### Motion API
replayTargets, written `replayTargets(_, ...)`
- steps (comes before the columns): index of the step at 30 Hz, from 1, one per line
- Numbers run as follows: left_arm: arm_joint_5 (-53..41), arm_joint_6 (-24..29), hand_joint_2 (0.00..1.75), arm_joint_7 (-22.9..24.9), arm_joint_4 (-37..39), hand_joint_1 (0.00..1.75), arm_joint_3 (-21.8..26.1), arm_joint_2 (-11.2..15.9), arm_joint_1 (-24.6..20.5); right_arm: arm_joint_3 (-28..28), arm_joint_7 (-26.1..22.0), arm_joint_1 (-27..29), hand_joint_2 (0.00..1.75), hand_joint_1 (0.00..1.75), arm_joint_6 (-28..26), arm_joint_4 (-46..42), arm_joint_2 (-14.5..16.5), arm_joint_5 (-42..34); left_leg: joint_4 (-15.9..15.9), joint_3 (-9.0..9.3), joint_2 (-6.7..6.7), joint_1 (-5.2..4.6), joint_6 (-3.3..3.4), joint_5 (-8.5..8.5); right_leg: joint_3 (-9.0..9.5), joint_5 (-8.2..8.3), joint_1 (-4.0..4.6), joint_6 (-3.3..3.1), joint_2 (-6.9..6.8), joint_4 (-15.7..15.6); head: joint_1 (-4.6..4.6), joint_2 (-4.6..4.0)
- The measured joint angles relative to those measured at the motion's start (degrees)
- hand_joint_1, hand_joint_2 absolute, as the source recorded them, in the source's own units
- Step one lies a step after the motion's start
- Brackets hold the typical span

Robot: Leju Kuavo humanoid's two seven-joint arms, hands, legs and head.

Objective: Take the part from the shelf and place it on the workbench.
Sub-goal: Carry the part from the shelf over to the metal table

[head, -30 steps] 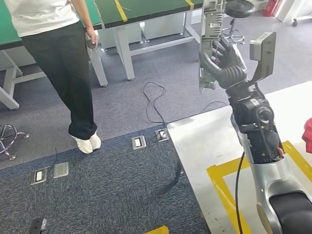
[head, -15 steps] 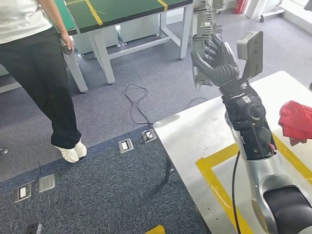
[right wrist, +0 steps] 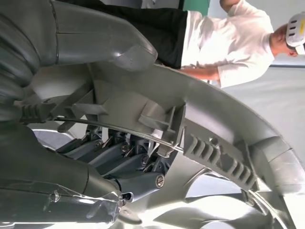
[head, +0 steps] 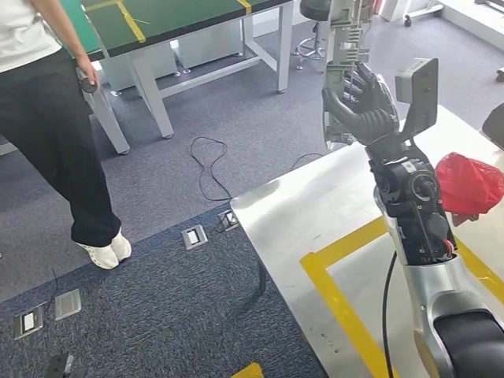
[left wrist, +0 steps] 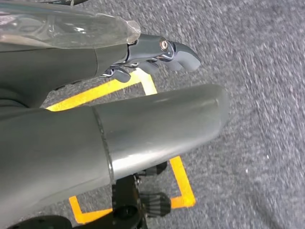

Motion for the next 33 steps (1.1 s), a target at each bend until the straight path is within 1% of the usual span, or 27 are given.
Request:
replayTargets(1,0.0,0.0,0.00,0.0,0.0,0.00,0.0,0.0,0.0,0.0,0.0,0.0,1.75,1.75,0.0,0.0,0.0,0.0,1.5,-0.62,-0.45,0.12,-0.27,-1.07,0.05,0.14,-0.07,-0.38,0.33,-0.1,-0.23,0.00)
replayTargets(2,0.0,0.0,0.00,0.0,0.0,0.00,0.0,0.0,0.0,-0.1,0.0,0.0,1.75,1.75,0.0,0.0,0.0,0.0,4.4,-1.89,-1.12,0.21,-0.53,-2.71,0.10,0.25,-0.15,-0.71,0.66,-0.2,-0.51,0.00)
replayTargets(4,0.0,0.0,0.00,0.0,0.0,0.00,0.0,0.0,0.1,-0.1,-0.1,0.0,1.75,1.75,0.0,0.0,0.0,0.1,12.7,-5.82,-2.27,0.32,-0.77,-6.37,-0.01,0.35,-0.06,-1.09,1.36,-0.2,-1.20,0.00)
replayTargets(5,0.0,0.0,0.00,0.0,0.0,0.00,0.0,0.0,0.2,-0.1,-0.1,0.0,1.75,1.75,0.0,0.0,0.0,0.1,16.1,-7.61,-2.47,0.32,-0.78,-7.38,-0.03,0.37,0.00,-1.15,1.76,-0.2,-1.40,0.00)
replayTargets(6,0.0,0.0,0.00,0.0,0.0,0.00,0.0,-0.1,0.2,-0.1,-0.1,0.0,1.75,1.75,0.0,0.0,0.0,0.1,17.5,-8.49,-2.56,0.31,-0.69,-7.29,-0.04,0.39,0.06,-1.18,2.21,-0.2,-1.52,0.00)
replayTargets(7,0.0,0.0,0.00,0.0,0.0,0.00,0.0,-0.1,0.2,-0.1,-0.1,0.0,1.75,1.75,0.0,0.0,0.0,0.1,16.5,-8.21,-2.63,0.31,-0.51,-6.13,-0.02,0.40,0.09,-1.19,2.67,-0.2,-1.60,0.00)
replayTargets(8,0.0,0.0,0.00,0.0,0.0,0.00,0.0,-0.1,0.2,-0.1,0.0,0.0,1.75,1.75,0.0,0.0,0.0,0.1,13.7,-7.03,-2.75,0.30,-0.27,-4.37,0.00,0.41,0.11,-1.19,3.11,-0.2,-1.64,0.00)
replayTargets(9,0.0,0.0,0.00,0.0,0.0,0.00,0.0,0.0,0.2,-0.1,0.0,0.0,1.75,1.75,0.0,0.0,0.0,0.1,9.4,-4.96,-3.33,0.29,0.06,-2.17,0.02,0.43,0.10,-1.17,3.54,-0.2,-1.67,0.00)
replayTargets(10,0.0,0.0,0.00,0.0,0.0,0.00,0.0,0.0,0.1,-0.1,0.0,0.0,1.75,1.75,0.0,0.0,0.0,0.1,5.2,-2.97,-4.09,0.24,0.32,-0.61,-0.03,0.46,0.15,-1.10,3.95,-0.2,-1.71,0.00)
replayTargets(11,0.0,0.0,0.00,0.0,0.0,0.00,0.0,0.0,0.0,-0.1,-0.1,-0.1,1.75,1.75,0.0,0.0,0.0,0.1,2.2,-1.54,-4.67,0.19,0.51,0.37,-0.11,0.52,0.16,-0.94,4.31,-0.2,-1.70,0.00)
replayTargets(12,0.0,0.0,0.00,0.0,0.0,0.00,0.0,0.1,0.0,-0.2,-0.1,-0.1,1.75,1.75,0.0,0.0,0.0,0.1,0.2,-0.56,-5.16,0.11,0.64,0.91,-0.22,0.58,0.14,-0.76,4.61,-0.2,-1.70,0.00)
replayTargets(14,0.0,0.0,0.00,0.0,0.0,0.00,0.0,0.1,0.0,-0.2,0.0,-0.1,1.75,1.75,0.0,0.0,0.0,0.1,-0.4,-0.31,-4.76,-0.02,0.87,0.96,-0.38,0.74,0.00,-0.13,5.19,-0.3,-1.65,0.00)
replayTargets(16,0.0,0.0,0.00,-0.1,0.0,0.00,0.0,0.1,-0.1,-0.3,0.0,0.0,1.75,1.75,0.0,0.0,0.0,0.1,-1.0,-0.02,-4.04,0.12,1.41,1.27,-0.73,0.05,-0.04,0.45,4.41,0.4,-1.54,0.00)
replayTargets(17,0.0,0.0,0.00,-0.1,0.0,0.00,0.0,0.1,-0.1,-0.3,0.0,0.0,1.75,1.75,0.0,0.0,0.0,0.1,-1.3,0.12,-3.68,0.22,1.73,1.44,-1.43,-1.14,0.03,0.65,3.60,2.1,-1.34,0.00)
replayTargets(18,0.0,0.0,0.00,-0.1,0.0,0.00,0.0,0.1,-0.1,-0.3,0.0,0.0,1.75,1.75,0.0,0.0,0.0,0.1,-1.5,0.24,-3.35,0.27,1.92,1.51,-2.51,-2.83,0.05,0.76,2.66,4.8,-1.09,0.00)
replayTargets(20,0.0,0.0,0.00,-0.1,0.0,0.00,0.0,0.1,0.0,-0.3,0.0,0.0,1.75,1.75,0.1,0.0,0.0,0.1,-1.5,0.28,-2.70,0.23,2.14,1.48,-6.01,-6.69,0.02,1.04,1.86,12.9,-0.59,0.00)
replayTargets(21,0.0,0.0,0.00,-0.1,0.0,0.00,0.0,0.1,0.0,-0.3,0.0,0.1,1.75,1.75,0.1,0.0,0.0,0.1,-1.5,0.28,-2.35,0.24,2.15,1.46,-7.31,-7.64,-0.06,1.18,1.74,15.9,-0.41,0.00)
replayTargets(22,0.0,-0.1,0.00,-0.1,0.0,0.00,0.0,0.0,0.0,-0.3,0.0,0.2,1.75,1.75,0.0,0.0,0.0,0.2,-1.5,0.30,-2.01,0.26,2.13,1.43,-7.74,-7.53,-0.17,1.32,1.62,17.0,-0.24,0.00)
replayTargets(23,0.0,-0.1,0.00,-0.1,0.0,0.00,0.0,0.0,0.0,-0.3,0.0,0.3,1.75,1.75,0.0,0.0,0.0,0.3,-1.5,0.33,-1.76,0.28,2.09,1.38,-7.08,-6.45,-0.29,1.40,1.49,15.8,-0.04,0.00)
replayTargets(24,0.0,-0.2,0.00,-0.1,0.0,0.00,0.0,0.0,0.0,-0.3,0.0,0.3,1.75,1.75,0.0,0.0,0.0,0.6,-1.3,0.40,-1.51,0.33,1.95,1.27,-5.17,-4.36,-0.41,1.47,1.15,12.1,0.16,0.00)
replayTargets(25,0.0,-0.2,0.00,-0.1,0.0,0.00,0.0,-0.1,0.0,-0.4,0.0,0.3,1.75,1.75,0.0,0.0,0.0,0.8,-1.2,0.51,-1.27,0.39,1.73,1.09,-2.84,-2.53,-0.46,1.53,0.56,7.5,0.35,0.00)
replayTargets(27,0.0,-0.2,0.00,-0.1,0.0,0.00,0.0,0.0,0.0,-0.4,0.0,0.3,1.75,1.75,0.0,0.0,0.0,1.1,-0.9,0.57,-0.84,0.30,1.21,0.80,0.52,-0.54,-0.25,1.29,-0.48,0.8,0.64,0.00)
replayTargets(28,0.0,-0.2,0.00,-0.1,0.0,0.00,0.0,0.0,0.0,-0.4,0.0,0.3,1.75,1.75,0.0,0.0,0.0,1.2,-0.9,0.55,-0.61,0.21,0.97,0.74,0.94,-0.56,-0.08,1.03,-0.55,-0.2,0.62,0.00)
replayTargets(29,-0.1,-0.2,0.00,-0.1,0.0,0.00,0.0,0.1,0.0,-0.4,0.0,0.3,1.75,1.75,0.0,0.0,0.0,1.2,-0.9,0.52,-0.38,0.11,0.75,0.78,0.86,-0.55,0.09,0.66,-0.24,-0.3,0.51,0.00)
replayTargets(31,-0.1,-0.2,0.00,-0.1,0.0,0.00,0.0,0.0,-0.1,-0.5,0.0,0.3,1.75,1.75,0.0,0.0,0.0,1.2,-0.6,0.49,-0.06,0.16,0.20,0.57,0.78,-0.24,0.04,-0.05,0.58,-0.4,0.27,0.00)
replayTargets(32,-0.1,-0.2,0.00,-0.1,0.0,0.00,0.0,0.0,-0.1,-0.5,0.0,0.3,1.75,1.75,0.0,0.0,0.0,1.2,0.2,0.14,-0.40,0.24,-0.11,-0.11,0.81,-0.11,-0.04,-0.36,0.89,-0.5,0.08,0.00)
replayTargets(33,-0.1,-0.2,0.00,-0.1,0.0,0.00,0.0,0.0,-0.1,-0.5,0.0,0.3,1.75,1.75,0.0,0.0,0.0,1.2,2.2,-0.72,-0.93,0.33,-0.38,-1.39,0.86,0.03,-0.15,-0.63,1.15,-0.6,-0.19,0.00)
